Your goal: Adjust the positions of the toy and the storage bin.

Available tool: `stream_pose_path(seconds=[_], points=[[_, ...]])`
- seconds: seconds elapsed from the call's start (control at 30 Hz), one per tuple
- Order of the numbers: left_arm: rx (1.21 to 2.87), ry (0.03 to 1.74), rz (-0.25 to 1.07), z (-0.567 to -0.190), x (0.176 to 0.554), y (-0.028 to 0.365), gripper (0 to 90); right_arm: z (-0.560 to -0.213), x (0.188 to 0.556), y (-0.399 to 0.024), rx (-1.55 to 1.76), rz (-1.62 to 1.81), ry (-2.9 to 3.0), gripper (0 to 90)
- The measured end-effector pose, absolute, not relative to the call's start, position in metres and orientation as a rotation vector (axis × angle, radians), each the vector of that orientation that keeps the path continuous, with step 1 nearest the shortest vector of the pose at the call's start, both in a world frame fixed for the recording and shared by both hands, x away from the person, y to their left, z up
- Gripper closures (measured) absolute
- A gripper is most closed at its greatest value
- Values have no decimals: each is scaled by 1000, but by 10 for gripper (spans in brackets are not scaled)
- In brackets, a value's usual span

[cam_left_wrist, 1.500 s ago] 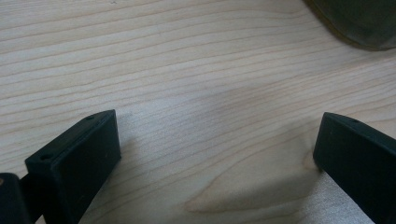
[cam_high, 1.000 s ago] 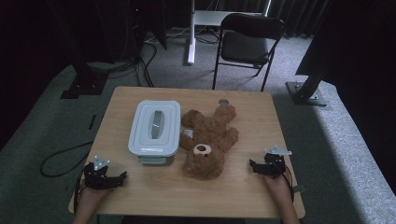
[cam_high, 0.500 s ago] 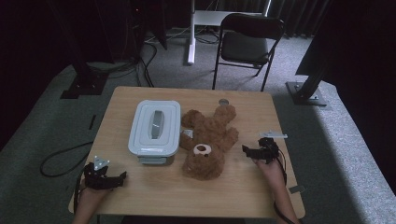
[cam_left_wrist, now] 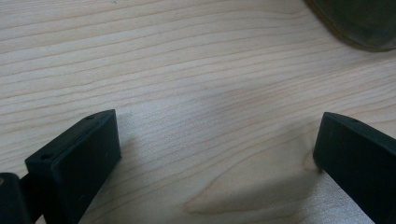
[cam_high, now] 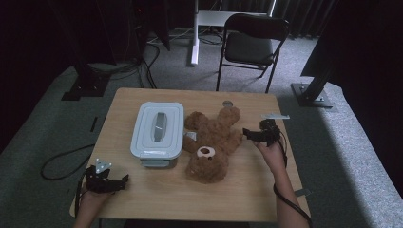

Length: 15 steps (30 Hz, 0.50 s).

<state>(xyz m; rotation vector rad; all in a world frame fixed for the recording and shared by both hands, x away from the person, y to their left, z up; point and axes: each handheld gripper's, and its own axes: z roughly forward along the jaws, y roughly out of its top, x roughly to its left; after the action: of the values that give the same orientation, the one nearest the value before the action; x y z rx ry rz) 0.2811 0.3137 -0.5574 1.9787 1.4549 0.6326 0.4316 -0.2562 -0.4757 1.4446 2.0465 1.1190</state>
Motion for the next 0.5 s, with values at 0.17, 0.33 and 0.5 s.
stream_pose_path(seconds=[0.17,0.33,0.5], points=[[1979,1455,632,-557,281,314,13,-467,447,-243,1412,1097,2079,140],[1978,1455,632,-557,281,314,13,-462,461,-235,1431,1113,2082,139],[1979,1455,633,-557,281,314,13,-458,474,-224,1423,1114,2098,139]])
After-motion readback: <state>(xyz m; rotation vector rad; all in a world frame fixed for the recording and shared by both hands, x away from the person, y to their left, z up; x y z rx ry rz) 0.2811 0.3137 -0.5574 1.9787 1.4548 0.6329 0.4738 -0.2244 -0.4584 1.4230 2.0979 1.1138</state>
